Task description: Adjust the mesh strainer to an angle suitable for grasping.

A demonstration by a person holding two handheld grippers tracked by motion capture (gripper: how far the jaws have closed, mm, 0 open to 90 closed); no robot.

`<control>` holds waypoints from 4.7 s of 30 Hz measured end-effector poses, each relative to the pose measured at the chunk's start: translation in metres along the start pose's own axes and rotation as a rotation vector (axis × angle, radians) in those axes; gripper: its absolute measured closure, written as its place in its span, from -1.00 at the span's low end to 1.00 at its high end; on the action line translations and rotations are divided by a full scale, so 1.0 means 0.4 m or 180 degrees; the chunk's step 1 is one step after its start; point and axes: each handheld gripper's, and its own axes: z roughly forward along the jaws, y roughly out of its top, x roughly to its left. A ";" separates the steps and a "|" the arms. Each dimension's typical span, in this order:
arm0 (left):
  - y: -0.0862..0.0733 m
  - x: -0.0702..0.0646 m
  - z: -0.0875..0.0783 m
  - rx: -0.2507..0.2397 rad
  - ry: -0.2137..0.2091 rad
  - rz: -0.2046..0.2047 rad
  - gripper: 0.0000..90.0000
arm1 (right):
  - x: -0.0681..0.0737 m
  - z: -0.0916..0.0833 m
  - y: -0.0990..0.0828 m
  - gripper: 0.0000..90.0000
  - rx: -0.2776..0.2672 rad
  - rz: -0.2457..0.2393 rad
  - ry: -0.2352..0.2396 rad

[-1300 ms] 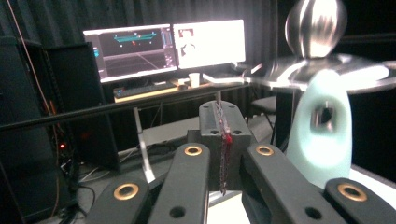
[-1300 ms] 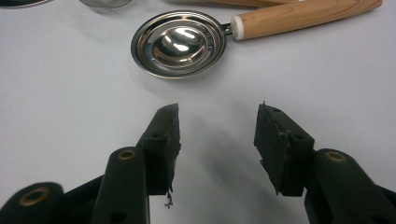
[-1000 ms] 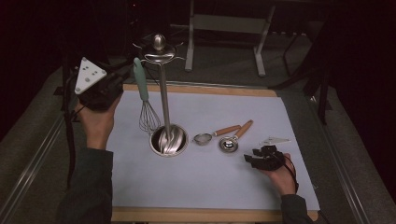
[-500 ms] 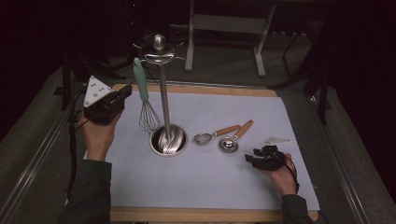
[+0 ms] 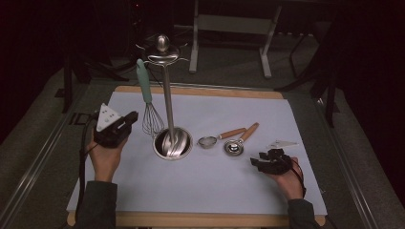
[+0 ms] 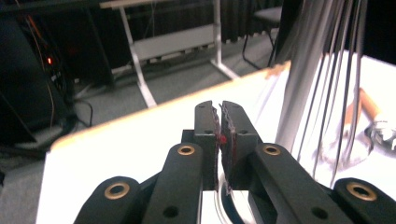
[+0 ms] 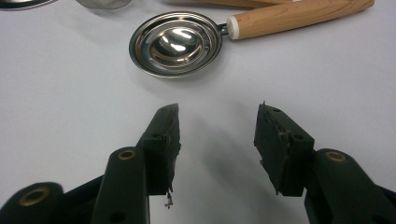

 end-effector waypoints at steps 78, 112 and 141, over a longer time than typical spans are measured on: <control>-0.282 -0.072 0.130 0.1067 -0.0007 -0.0161 0.57 | 0.126 0.158 0.236 0.47 0.0038 -0.0527 0.0020; -0.282 -0.073 0.131 0.1075 -0.0003 -0.0157 0.55 | 0.043 0.242 0.249 0.99 0.0347 -0.0076 -0.0303; -0.281 -0.075 0.131 0.1089 0.0011 -0.0110 0.54 | 0.041 0.247 0.247 0.96 0.0361 0.0154 -0.0359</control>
